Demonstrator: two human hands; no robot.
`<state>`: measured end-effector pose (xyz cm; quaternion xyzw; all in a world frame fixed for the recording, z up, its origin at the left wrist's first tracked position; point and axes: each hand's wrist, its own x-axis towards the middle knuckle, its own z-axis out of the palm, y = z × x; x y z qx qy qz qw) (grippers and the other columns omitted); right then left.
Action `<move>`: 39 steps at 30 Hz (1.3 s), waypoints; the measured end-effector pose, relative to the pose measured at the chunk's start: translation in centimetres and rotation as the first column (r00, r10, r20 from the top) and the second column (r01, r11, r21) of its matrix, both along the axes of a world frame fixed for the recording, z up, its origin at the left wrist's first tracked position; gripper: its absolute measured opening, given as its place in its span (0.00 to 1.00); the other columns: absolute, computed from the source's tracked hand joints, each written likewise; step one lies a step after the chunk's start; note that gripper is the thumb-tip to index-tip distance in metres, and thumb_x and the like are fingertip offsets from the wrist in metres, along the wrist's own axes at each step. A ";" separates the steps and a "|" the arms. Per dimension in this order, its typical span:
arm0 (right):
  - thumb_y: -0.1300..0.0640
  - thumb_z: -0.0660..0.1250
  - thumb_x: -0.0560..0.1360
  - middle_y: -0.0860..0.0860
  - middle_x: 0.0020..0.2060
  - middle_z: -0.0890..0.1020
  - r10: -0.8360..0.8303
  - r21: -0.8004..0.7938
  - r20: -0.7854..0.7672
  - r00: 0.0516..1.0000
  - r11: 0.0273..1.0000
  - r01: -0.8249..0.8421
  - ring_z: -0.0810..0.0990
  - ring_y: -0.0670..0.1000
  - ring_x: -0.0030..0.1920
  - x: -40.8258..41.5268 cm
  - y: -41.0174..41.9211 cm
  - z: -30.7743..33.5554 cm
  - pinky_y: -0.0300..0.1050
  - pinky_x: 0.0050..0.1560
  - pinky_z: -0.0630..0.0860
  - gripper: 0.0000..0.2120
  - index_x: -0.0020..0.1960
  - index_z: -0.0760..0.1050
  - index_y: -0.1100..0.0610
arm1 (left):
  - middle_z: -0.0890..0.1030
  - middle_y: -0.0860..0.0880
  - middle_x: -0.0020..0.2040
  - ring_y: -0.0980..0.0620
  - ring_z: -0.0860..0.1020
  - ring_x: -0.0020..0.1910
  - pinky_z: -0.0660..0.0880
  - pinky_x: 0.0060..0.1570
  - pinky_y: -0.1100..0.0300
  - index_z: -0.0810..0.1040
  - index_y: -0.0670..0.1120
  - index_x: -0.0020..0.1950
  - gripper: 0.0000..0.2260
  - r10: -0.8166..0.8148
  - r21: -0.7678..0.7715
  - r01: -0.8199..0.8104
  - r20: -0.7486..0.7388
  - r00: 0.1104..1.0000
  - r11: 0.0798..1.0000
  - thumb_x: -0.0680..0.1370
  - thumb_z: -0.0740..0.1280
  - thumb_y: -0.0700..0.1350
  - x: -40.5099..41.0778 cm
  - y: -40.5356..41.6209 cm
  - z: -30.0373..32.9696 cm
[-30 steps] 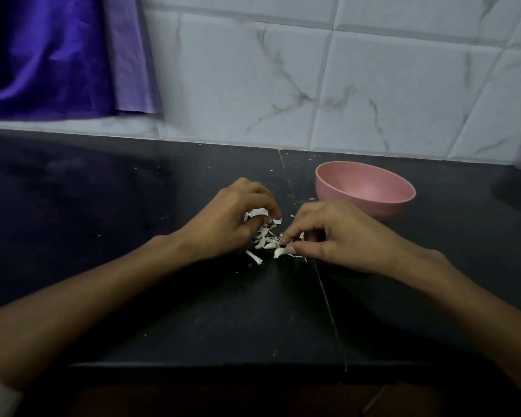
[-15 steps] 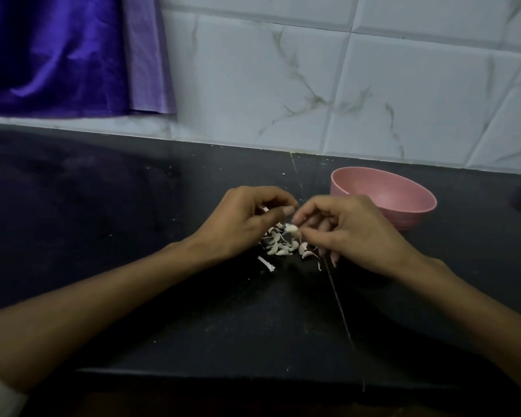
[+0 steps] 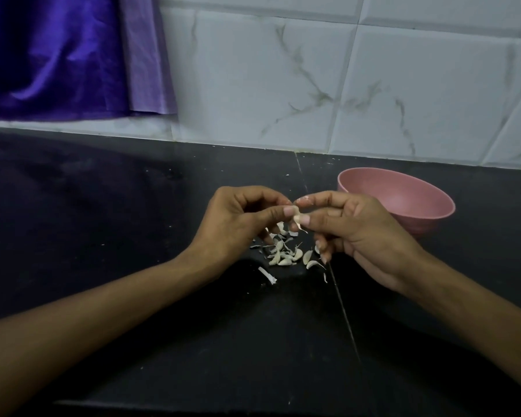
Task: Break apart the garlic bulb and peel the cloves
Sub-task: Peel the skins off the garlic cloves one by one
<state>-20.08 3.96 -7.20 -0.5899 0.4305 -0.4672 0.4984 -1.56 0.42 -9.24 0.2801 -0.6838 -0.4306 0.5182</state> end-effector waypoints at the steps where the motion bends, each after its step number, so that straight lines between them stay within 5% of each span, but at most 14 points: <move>1: 0.59 0.74 0.66 0.60 0.42 0.84 -0.002 0.011 0.009 1.000 1.000 0.002 0.74 0.47 0.27 0.0 0.0 -0.1 0.39 0.26 0.75 0.17 0.54 0.80 0.62 | 0.83 0.43 0.35 0.53 0.77 0.29 0.77 0.30 0.61 0.83 0.39 0.44 0.07 0.001 -0.014 0.000 0.008 1.000 1.000 0.71 0.72 0.42 0.0 0.1 0.0; 11: 0.61 0.71 0.70 0.56 0.41 0.85 -0.003 0.143 0.112 0.994 0.990 -0.013 0.72 0.44 0.27 0.4 0.1 -0.2 0.36 0.25 0.73 0.16 0.56 0.80 0.65 | 0.83 0.46 0.37 0.52 0.77 0.30 0.77 0.27 0.59 0.82 0.39 0.48 0.05 -0.017 0.040 0.016 0.018 1.000 0.999 0.78 0.67 0.39 -0.1 0.4 -0.1; 18: 0.59 0.70 0.68 0.54 0.40 0.84 0.034 0.234 0.191 0.981 0.969 -0.079 0.71 0.42 0.26 0.4 0.2 0.1 0.34 0.25 0.72 0.10 0.47 0.85 0.60 | 0.82 0.48 0.36 0.54 0.77 0.29 0.76 0.26 0.60 0.81 0.39 0.48 0.10 -0.004 -0.016 0.004 0.009 1.000 1.000 0.71 0.73 0.43 -0.1 0.5 -0.1; 27: 0.61 0.69 0.68 0.54 0.36 0.84 0.019 0.320 0.248 0.969 0.942 -0.100 0.73 0.42 0.24 0.6 0.4 0.2 0.34 0.24 0.73 0.14 0.52 0.82 0.63 | 0.82 0.48 0.34 0.53 0.77 0.27 0.75 0.25 0.59 0.83 0.42 0.43 0.07 0.045 -0.096 -0.044 0.017 0.999 0.994 0.69 0.74 0.44 0.2 0.4 -0.2; 32: 0.65 0.66 0.68 0.56 0.34 0.83 0.006 0.363 0.324 0.946 0.923 -0.130 0.77 0.44 0.25 0.7 0.5 0.2 0.35 0.26 0.76 0.14 0.52 0.81 0.66 | 0.81 0.52 0.40 0.53 0.77 0.30 0.75 0.24 0.58 0.82 0.47 0.42 0.05 0.069 -0.207 -0.051 0.080 0.994 0.977 0.71 0.73 0.46 0.1 0.5 -0.1; 39: 0.66 0.66 0.66 0.57 0.32 0.83 0.044 0.396 0.339 0.940 0.899 -0.186 0.80 0.45 0.27 0.6 0.7 0.4 0.36 0.29 0.79 0.09 0.39 0.86 0.62 | 0.78 0.56 0.42 0.56 0.76 0.35 0.74 0.27 0.64 0.78 0.47 0.45 0.03 0.067 -0.274 -0.010 0.197 0.978 0.962 0.75 0.70 0.45 0.1 0.5 -0.3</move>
